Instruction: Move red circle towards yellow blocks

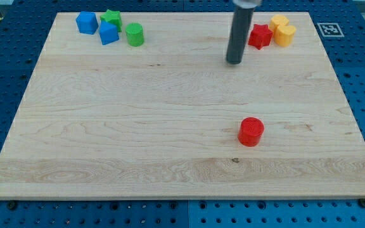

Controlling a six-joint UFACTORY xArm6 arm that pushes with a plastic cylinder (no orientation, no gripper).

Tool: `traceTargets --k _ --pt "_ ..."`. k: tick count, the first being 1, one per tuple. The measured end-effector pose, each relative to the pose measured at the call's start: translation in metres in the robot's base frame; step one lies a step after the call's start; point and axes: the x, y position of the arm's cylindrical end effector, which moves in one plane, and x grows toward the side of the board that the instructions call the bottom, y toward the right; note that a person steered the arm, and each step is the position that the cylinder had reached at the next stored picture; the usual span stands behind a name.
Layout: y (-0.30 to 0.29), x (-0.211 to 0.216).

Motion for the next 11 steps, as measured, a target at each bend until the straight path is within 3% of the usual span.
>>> traceTargets --k 3,4,6,11 --pt "-0.029 0.204" --pt "-0.022 0.224" --pt "-0.002 0.208" --pt "0.053 0.107"
